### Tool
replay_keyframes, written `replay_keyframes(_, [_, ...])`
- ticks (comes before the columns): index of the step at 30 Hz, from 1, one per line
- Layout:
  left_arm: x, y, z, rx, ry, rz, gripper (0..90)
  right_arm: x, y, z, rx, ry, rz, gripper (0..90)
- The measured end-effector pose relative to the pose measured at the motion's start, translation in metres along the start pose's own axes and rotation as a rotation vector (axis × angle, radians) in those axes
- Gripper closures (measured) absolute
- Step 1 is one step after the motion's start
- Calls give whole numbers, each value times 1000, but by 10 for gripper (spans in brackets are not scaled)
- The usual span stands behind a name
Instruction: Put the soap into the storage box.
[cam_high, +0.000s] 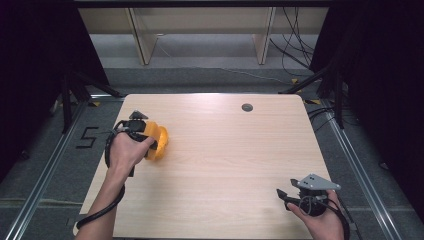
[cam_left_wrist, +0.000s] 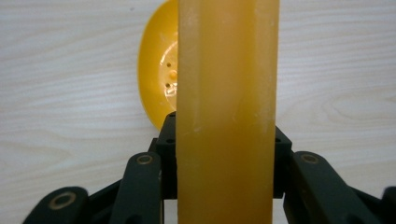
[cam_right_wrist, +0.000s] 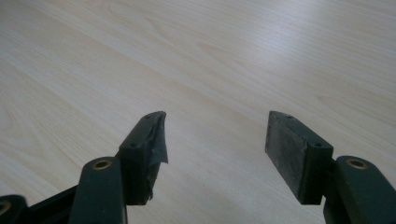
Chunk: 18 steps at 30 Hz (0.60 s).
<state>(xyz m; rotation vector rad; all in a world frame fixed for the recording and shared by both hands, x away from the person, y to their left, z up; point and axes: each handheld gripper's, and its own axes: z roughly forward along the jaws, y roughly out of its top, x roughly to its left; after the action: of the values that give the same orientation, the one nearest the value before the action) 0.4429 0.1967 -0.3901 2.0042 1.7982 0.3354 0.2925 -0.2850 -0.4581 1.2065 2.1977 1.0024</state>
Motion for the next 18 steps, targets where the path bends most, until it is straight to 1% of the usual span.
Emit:
replay_keyframes(1, [0,2,2,-10,8,1,606,1,0,0,2,8,7,387])
replay_keyframes(2, [0,2,2,-10,8,1,606,1,0,0,2,8,7,387])
replay_keyframes(3, [1,3,3,-6,7,2,606,1,0,0,8,18,16,387])
replay_keyframes(8, [3,6,6,-8,13,-1,606,1,0,0,6,18,17,387])
replay_keyframes(9, [3,7,7,-1,9,-2,606,0,0,0,0,4,3,387])
replay_keyframes(10, [3,8,8,-1,11,-2,606,0,0,0,0,4,3,387])
replay_keyframes(13, [4,9,11,6,14,8,606,0,0,0,-1,4,2,387])
replay_keyframes(14, [4,9,13,-5,18,10,606,0,0,0,-1,3,2,387])
replay_keyframes(16, [5,10,14,1,18,8,606,0,0,0,0,3,2,387])
replay_keyframes(18, [5,12,15,-9,15,3,606,0,0,0,0,4,2,387])
